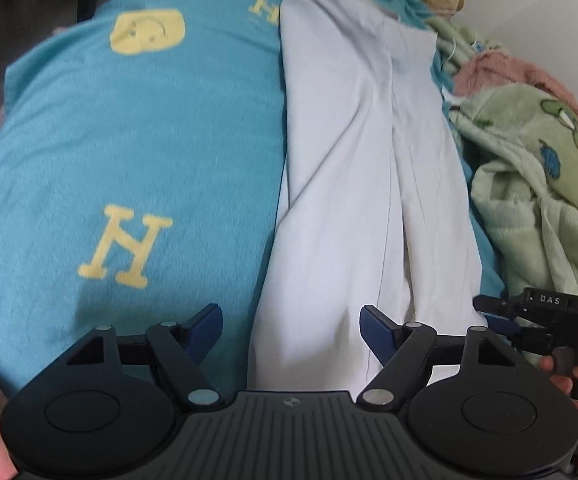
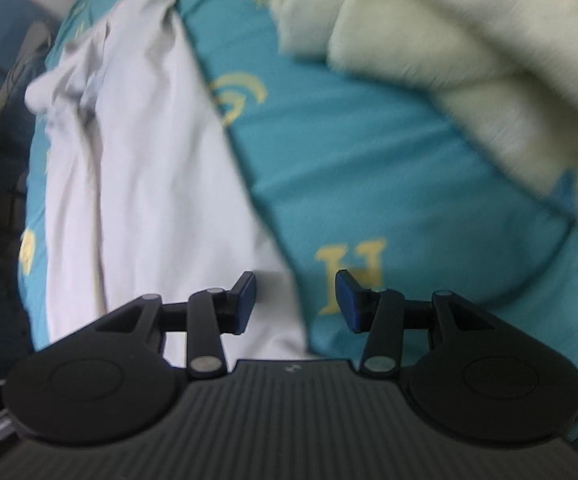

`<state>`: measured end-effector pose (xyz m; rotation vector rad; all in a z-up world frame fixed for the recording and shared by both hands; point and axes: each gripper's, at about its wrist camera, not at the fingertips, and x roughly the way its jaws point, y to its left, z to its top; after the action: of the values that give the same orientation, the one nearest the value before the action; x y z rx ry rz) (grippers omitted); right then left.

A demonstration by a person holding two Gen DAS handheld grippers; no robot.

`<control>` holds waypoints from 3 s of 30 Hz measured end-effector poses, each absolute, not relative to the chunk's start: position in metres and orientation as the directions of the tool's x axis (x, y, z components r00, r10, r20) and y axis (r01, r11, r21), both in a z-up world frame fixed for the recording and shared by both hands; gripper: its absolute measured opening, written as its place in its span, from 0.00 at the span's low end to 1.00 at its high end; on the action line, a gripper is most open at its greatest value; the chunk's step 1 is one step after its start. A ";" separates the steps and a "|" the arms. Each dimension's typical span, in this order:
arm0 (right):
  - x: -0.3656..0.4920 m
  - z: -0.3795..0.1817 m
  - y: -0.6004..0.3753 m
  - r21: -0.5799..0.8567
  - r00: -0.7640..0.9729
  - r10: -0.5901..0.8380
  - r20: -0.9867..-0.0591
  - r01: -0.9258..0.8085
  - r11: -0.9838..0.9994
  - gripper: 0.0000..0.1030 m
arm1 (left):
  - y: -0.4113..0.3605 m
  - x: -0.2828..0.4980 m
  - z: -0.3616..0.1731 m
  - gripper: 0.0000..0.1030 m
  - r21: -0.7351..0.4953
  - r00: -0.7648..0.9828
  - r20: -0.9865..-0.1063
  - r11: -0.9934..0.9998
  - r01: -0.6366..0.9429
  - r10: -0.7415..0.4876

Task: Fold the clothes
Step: 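Grasp the hem with the left gripper while the right gripper grasps beside it, then lift the hem with both grippers and fold it over toward the collar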

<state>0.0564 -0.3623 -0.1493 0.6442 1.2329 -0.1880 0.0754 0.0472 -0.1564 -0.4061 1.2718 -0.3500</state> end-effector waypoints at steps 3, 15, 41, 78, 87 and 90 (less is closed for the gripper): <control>0.057 -0.148 -0.353 0.326 0.302 0.201 -0.932 0.453 0.830 0.44 | 0.050 0.073 -0.162 0.71 -0.506 0.222 -0.841 0.863 0.003 -0.494; 0.026 -0.137 -0.284 0.152 0.094 0.138 -0.986 0.169 0.974 0.59 | 0.032 0.056 -0.174 0.60 -0.509 0.010 -0.861 0.861 0.021 -0.509; -0.017 -0.007 -0.293 0.443 0.502 0.367 -0.783 0.035 0.896 0.07 | 0.065 0.010 -0.028 0.05 -0.552 0.390 -0.752 0.831 0.069 -0.532; 0.116 -0.004 -0.310 0.430 0.737 0.257 -0.625 0.050 0.902 0.07 | 0.035 0.145 0.026 0.06 -0.358 0.694 -0.622 0.920 0.160 -0.362; 0.214 -0.107 -0.311 0.310 0.692 0.172 -0.701 0.079 0.947 0.07 | 0.004 0.259 -0.104 0.06 -0.220 0.650 -0.710 0.962 0.161 -0.271; 0.226 -0.137 -0.314 0.325 0.673 0.175 -0.719 0.103 0.940 0.07 | 0.005 0.275 -0.136 0.07 -0.226 0.611 -0.744 0.962 0.152 -0.271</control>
<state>0.2265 -0.3142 -0.1365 0.3563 0.8363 0.0413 0.2750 0.0045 -0.1359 -0.1456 0.8806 -0.2450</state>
